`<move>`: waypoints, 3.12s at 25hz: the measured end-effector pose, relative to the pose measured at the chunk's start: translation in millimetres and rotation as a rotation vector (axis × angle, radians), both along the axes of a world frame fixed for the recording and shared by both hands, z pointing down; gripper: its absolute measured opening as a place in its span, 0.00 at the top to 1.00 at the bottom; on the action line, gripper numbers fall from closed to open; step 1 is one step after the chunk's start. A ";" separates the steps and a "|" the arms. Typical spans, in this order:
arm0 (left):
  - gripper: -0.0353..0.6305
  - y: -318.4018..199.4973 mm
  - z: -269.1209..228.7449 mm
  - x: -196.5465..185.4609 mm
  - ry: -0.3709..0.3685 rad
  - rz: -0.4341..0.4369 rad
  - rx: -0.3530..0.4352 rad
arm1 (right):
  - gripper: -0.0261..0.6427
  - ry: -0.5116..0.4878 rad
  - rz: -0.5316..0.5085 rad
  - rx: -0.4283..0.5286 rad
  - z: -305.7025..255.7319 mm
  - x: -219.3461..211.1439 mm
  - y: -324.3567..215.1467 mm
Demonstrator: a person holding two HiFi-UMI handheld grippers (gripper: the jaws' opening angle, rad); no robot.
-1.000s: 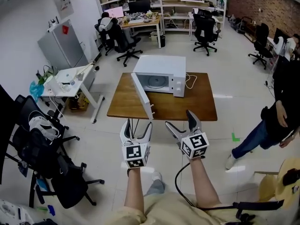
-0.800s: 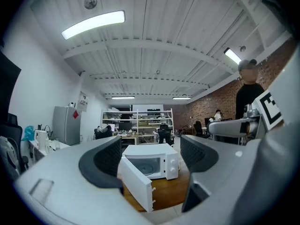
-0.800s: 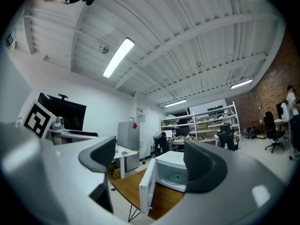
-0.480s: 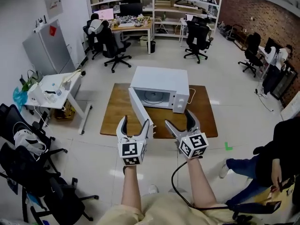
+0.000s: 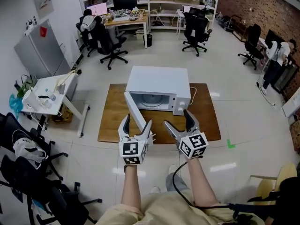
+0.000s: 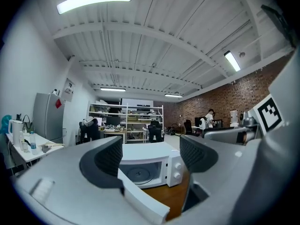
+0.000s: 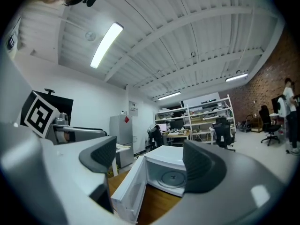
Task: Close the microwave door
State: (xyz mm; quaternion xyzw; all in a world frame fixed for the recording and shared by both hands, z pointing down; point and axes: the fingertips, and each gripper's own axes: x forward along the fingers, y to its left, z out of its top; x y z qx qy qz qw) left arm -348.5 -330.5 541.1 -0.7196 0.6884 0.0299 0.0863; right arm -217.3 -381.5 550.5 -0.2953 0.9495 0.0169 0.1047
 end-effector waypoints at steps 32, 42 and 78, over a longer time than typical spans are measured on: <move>0.37 -192.0 -22.6 -50.8 0.042 0.236 -0.267 | 0.42 -0.037 0.024 0.029 -48.1 -51.3 -180.6; 0.09 -192.8 97.1 -108.7 0.798 0.462 -0.820 | 0.42 0.003 0.059 -0.061 -74.5 -82.8 -230.6; 0.51 -338.3 165.4 -113.1 1.432 0.174 -0.753 | 0.42 0.051 0.372 -0.172 -66.3 -27.8 -237.6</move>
